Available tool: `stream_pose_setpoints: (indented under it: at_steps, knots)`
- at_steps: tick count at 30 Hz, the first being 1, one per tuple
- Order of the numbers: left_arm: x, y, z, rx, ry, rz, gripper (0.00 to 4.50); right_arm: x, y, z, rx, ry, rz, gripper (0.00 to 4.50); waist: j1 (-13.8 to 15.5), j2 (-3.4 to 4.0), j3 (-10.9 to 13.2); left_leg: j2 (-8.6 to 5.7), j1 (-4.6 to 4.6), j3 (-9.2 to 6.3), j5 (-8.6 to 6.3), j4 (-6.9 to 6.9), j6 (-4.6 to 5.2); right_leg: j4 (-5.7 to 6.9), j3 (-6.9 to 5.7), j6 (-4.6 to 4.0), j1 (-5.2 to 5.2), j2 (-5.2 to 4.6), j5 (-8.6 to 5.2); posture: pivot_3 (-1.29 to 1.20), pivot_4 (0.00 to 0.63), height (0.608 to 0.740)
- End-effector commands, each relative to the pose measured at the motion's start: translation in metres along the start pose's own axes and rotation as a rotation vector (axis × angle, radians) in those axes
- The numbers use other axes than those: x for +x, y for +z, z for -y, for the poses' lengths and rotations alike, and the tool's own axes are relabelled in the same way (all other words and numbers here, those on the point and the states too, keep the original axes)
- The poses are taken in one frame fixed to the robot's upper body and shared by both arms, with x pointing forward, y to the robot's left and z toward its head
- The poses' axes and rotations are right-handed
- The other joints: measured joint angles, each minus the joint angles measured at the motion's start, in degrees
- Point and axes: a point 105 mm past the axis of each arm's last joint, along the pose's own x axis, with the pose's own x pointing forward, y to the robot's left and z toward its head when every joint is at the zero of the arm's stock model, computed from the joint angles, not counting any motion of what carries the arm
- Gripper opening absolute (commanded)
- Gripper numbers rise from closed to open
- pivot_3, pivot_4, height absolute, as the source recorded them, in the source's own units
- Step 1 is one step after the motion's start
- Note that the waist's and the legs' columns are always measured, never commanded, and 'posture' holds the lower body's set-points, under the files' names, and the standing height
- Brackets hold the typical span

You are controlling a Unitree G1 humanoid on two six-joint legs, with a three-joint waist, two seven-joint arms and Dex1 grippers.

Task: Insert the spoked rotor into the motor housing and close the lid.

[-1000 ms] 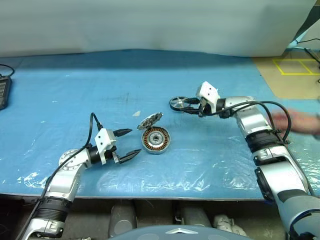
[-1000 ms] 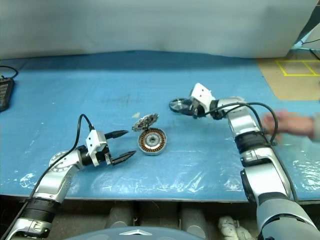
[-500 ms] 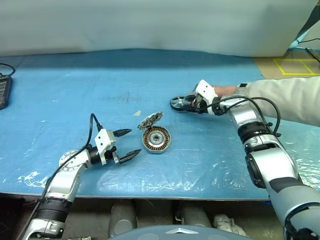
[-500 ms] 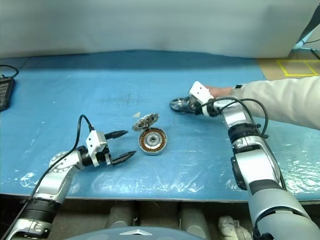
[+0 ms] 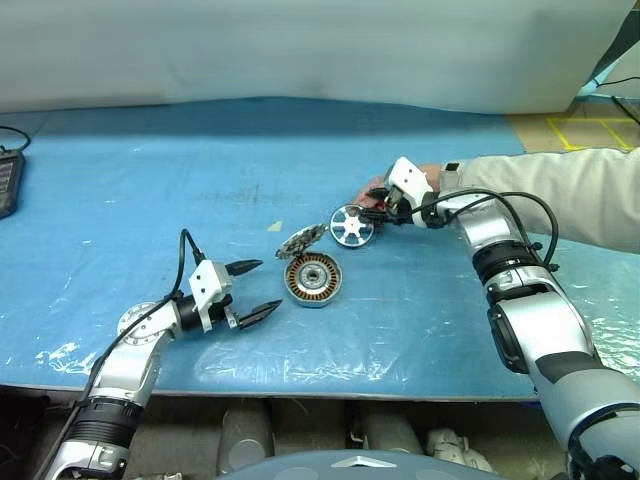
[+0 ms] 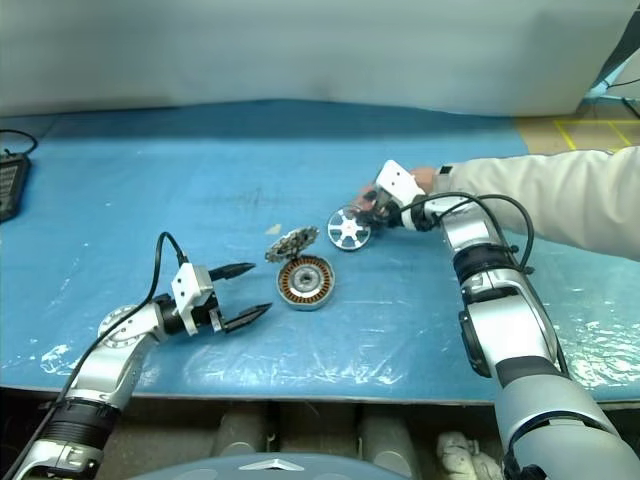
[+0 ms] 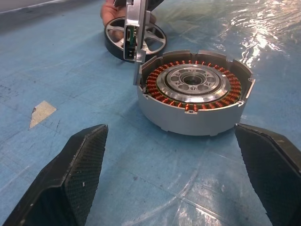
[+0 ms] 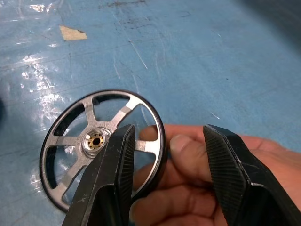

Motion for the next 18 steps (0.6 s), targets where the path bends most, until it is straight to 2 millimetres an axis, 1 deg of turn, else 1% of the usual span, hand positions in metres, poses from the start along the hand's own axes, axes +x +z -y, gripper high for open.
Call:
stream_pose_setpoints:
  at_steps: [1,10,18]
  knots:
    - [0.0,0.006,-0.003,0.032,0.008,0.019,4.5,-0.004,0.021,0.006,-0.033,-0.011,0.073,2.36,0.0,0.0,0.0,0.0,0.0,0.0,0.0,0.0,0.0,0.0,0.0,0.0,0.0,0.0,0.0,0.0,0.15,0.74]
    - [-0.001,0.005,-0.002,0.029,0.005,0.016,4.5,-0.006,0.025,0.0,-0.04,0.033,0.094,2.36,0.0,0.0,0.0,0.0,-0.01,0.0,0.0,0.0,0.01,-0.01,0.0,0.0,-0.01,0.0,0.0,0.0,0.15,0.74]
    - [0.0,0.005,-0.002,0.029,-0.001,0.016,4.5,-0.012,0.024,-0.005,-0.041,0.058,0.097,2.36,0.0,0.0,0.0,0.0,-0.01,0.0,0.0,0.0,0.01,-0.01,0.0,0.0,-0.01,0.0,0.0,0.0,0.15,0.74]
